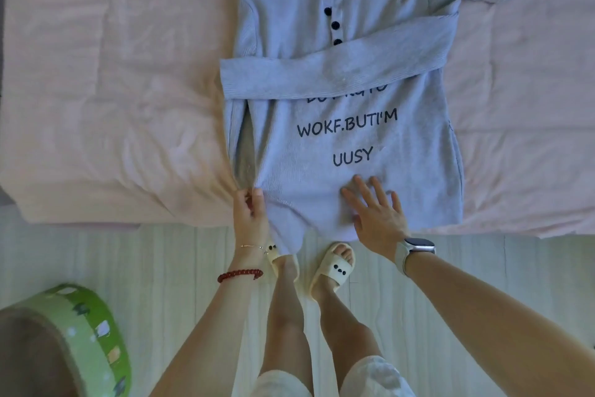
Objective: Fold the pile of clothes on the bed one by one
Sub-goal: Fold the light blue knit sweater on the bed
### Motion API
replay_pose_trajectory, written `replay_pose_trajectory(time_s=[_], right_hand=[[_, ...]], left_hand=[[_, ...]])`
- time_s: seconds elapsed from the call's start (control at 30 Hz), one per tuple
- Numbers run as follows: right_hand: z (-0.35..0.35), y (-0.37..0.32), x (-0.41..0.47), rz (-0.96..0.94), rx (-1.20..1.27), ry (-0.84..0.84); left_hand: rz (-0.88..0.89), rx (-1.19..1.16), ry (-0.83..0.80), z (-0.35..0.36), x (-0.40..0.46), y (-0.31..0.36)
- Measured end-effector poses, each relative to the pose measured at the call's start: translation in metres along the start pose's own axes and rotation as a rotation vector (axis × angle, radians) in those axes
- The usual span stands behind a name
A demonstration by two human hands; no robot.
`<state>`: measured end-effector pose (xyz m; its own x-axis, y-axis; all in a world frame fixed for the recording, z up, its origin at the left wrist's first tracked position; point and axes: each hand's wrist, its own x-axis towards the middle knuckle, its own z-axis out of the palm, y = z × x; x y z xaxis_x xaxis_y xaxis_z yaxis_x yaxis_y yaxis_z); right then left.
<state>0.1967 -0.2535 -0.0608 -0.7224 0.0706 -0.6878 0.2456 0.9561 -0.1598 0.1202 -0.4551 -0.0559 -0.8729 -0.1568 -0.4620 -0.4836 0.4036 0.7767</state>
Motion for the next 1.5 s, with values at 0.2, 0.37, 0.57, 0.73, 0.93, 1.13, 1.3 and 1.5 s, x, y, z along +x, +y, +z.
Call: replay_pose_trajectory(time_s=[0.2, 0.37, 0.57, 0.73, 0.93, 1.13, 1.3, 1.5], right_hand=[[-0.018, -0.032, 0.004, 0.146, 0.031, -0.007], [-0.032, -0.079, 0.016, -0.048, 0.119, 0.205], [-0.044, -0.104, 0.043, -0.041, 0.104, 0.109], [-0.051, -0.110, 0.054, 0.060, 0.018, -0.099], [-0.088, -0.158, 0.062, 0.105, 0.344, 0.180], [-0.111, -0.199, 0.093, -0.061, 0.385, 0.525], [-0.127, -0.192, 0.126, -0.077, 0.161, 0.248], [-0.123, -0.192, 0.140, -0.050, -0.036, -0.019]], left_hand=[[0.065, 0.469, -0.288, -0.039, 0.033, -0.024], [0.069, 0.286, -0.102, -0.057, 0.075, 0.000], [0.083, 0.412, -0.303, -0.040, 0.106, 0.015], [0.101, 0.183, -0.153, -0.097, 0.108, 0.033], [0.539, 0.610, 0.202, -0.175, 0.141, 0.063], [0.443, 0.935, -0.248, -0.178, 0.146, 0.022], [0.374, 0.684, -0.087, -0.170, 0.161, 0.029], [0.358, 0.998, -0.079, -0.169, 0.181, 0.019]])
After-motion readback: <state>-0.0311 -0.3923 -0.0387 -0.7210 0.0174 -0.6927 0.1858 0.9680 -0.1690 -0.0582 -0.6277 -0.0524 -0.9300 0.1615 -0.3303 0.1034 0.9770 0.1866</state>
